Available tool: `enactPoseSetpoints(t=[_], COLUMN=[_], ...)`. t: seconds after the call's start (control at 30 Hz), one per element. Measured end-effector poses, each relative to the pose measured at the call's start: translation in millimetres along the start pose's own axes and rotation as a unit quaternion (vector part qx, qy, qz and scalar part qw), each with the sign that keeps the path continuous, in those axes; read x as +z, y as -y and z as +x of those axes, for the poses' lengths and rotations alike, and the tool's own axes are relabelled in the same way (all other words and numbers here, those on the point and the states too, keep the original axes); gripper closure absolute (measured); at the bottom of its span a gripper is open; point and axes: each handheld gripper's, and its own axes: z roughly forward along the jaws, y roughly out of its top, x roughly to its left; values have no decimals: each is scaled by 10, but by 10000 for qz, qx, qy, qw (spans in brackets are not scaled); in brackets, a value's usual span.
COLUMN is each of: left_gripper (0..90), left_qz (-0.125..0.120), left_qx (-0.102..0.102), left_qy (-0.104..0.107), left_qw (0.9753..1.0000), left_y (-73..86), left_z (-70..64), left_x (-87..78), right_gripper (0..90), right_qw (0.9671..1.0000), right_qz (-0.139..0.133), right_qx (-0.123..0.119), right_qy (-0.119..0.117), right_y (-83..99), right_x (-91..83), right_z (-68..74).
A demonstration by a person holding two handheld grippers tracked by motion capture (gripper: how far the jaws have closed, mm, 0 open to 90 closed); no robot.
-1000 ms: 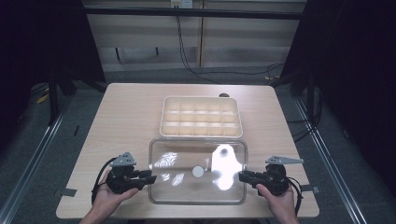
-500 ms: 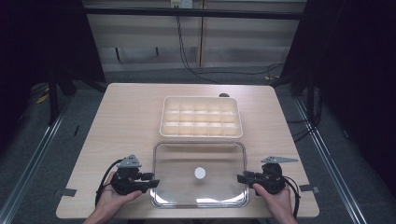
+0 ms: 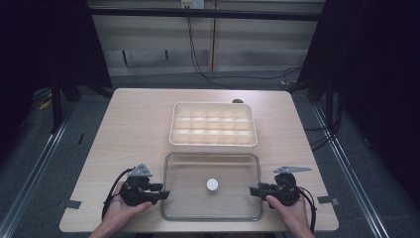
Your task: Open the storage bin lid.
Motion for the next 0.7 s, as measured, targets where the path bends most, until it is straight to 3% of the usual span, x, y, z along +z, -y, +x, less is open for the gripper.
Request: enactPoseSetpoints(t=[0.23,0.63,0.7], left_gripper=[575,541,519], left_qz=[65,247,282], left_qx=[-66,-235,-217], left_qy=[19,78,81], left_qw=[10000,9994,9993], left_y=[-6,-30,-31], left_z=[17,53,48], left_x=[26,97,115], right_gripper=[534,492,485], right_qw=[10000,9995,9992], right_qz=[4,67,46], right_qx=[53,2,-100], right_qy=[31,295,392], right_y=[-6,-11,-12], right_x=[27,79,84], right_z=[-13,-4,8])
